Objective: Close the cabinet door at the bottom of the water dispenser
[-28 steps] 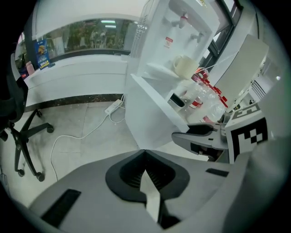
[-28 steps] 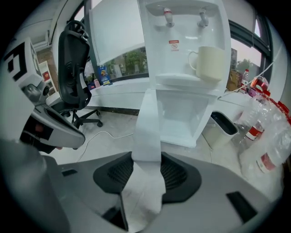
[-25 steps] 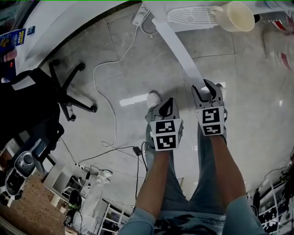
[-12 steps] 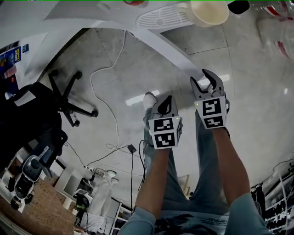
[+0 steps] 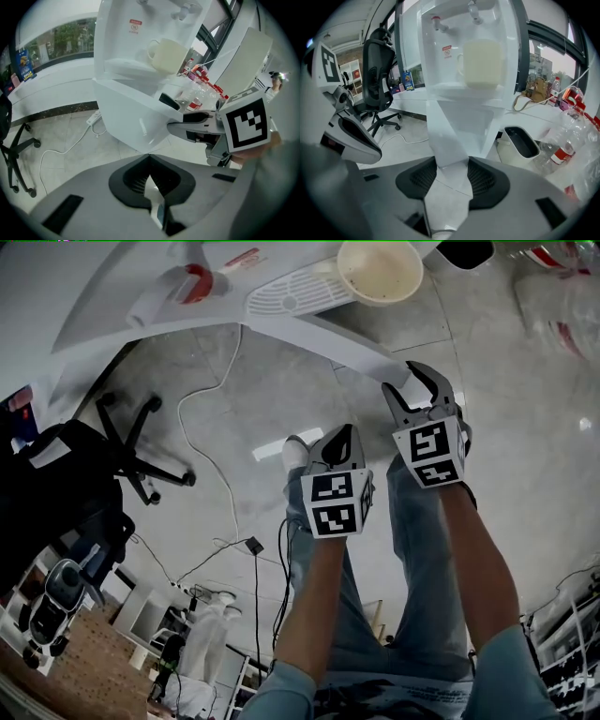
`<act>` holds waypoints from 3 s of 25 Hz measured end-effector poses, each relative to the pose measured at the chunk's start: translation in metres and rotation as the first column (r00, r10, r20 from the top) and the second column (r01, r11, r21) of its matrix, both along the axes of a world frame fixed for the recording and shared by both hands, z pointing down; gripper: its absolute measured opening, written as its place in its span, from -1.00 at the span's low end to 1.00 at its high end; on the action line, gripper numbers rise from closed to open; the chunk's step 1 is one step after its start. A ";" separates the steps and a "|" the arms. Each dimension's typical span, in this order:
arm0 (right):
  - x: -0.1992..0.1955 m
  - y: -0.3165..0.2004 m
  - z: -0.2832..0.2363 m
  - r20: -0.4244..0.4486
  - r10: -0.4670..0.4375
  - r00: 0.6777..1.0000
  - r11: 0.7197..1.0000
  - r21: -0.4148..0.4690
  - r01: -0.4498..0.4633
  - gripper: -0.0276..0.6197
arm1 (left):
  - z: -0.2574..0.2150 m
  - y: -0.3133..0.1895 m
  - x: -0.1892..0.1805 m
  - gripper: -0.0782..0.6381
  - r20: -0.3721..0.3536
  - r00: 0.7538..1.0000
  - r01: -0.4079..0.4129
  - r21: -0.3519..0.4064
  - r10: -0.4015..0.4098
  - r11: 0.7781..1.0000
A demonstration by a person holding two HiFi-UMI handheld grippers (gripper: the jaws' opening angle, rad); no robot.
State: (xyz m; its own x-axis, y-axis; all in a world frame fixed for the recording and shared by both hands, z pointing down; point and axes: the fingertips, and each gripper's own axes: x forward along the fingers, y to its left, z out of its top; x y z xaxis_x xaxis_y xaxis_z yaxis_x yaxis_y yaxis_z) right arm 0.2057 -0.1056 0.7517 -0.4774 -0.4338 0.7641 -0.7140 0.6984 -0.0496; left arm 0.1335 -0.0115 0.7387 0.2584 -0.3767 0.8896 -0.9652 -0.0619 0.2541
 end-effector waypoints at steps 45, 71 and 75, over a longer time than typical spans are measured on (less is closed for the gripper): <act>0.032 -0.174 0.001 0.145 -0.092 0.985 0.989 0.127 0.074 -0.41 | 0.001 -0.122 0.046 -0.75 -0.005 0.977 0.210 0.190 -0.213 0.959; 0.048 -0.131 -0.018 0.143 -0.020 0.989 0.999 0.033 0.016 -0.57 | -0.046 -0.093 0.045 -0.75 -0.029 0.957 0.289 0.206 -0.290 0.935; 0.050 -0.096 -0.039 0.167 -0.001 0.986 1.000 0.009 0.000 -0.67 | -0.060 -0.076 0.050 -0.75 -0.044 0.961 0.276 0.199 -0.273 0.940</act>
State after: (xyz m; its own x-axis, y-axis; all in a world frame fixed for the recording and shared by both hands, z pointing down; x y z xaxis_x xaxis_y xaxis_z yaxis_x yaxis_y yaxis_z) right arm 0.2561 -0.2016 0.7130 -0.5983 -0.4402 0.6695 -0.6958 0.6999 -0.1616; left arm 0.1831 -0.0877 0.6783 0.1328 -0.6055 0.7847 -0.9480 0.1535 0.2789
